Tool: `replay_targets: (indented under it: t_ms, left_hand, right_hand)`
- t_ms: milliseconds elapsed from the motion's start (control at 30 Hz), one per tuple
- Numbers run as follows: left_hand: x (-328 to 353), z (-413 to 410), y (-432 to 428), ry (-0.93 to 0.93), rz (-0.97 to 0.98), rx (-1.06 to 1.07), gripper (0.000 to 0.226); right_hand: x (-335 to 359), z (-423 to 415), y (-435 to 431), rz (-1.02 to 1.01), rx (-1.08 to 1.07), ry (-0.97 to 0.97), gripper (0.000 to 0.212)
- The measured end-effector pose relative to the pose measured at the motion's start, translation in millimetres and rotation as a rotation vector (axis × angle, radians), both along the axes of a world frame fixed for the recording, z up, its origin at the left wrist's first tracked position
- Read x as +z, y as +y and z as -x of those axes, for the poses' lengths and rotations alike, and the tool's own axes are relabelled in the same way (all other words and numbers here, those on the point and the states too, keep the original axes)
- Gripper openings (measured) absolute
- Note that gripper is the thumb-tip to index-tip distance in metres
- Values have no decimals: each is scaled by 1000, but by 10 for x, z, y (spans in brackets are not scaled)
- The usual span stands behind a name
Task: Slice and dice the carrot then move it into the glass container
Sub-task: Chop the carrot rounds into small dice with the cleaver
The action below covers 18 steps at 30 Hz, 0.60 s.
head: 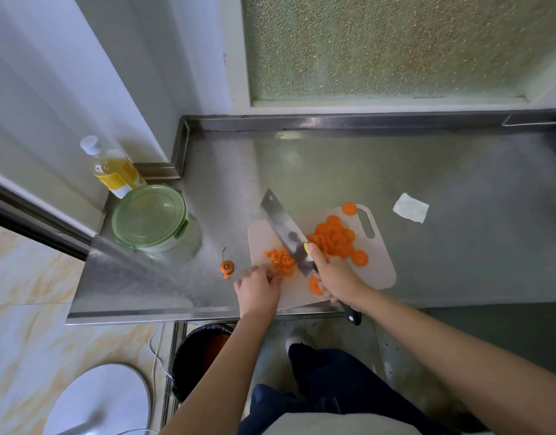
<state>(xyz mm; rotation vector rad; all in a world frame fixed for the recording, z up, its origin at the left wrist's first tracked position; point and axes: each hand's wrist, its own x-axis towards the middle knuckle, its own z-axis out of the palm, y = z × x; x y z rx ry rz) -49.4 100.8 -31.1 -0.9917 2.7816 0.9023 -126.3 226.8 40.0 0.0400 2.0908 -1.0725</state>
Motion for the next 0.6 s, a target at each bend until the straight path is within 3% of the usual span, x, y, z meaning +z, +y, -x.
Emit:
replay_targets:
  t_ms: [100, 200, 267, 333, 467, 600]
  left_hand:
    - [10, 9, 30, 209, -66, 23, 24]
    - [91, -46, 94, 422, -22, -184, 38]
    - [165, -89, 173, 395, 2, -425, 56]
    - [153, -133, 227, 299, 2, -535, 68]
    - [2, -173, 194, 102, 49, -437, 84]
    - [-19, -135, 53, 121, 92, -323, 60]
  right_hand:
    - [31, 20, 23, 39, -27, -65, 58]
    - [82, 33, 11, 111, -118, -167, 59]
    - [122, 41, 6, 160, -168, -227, 60]
    - [138, 39, -5, 196, -184, -269, 61]
    - [160, 35, -4, 246, -212, -334, 59]
    - [155, 39, 18, 196, -187, -279, 60]
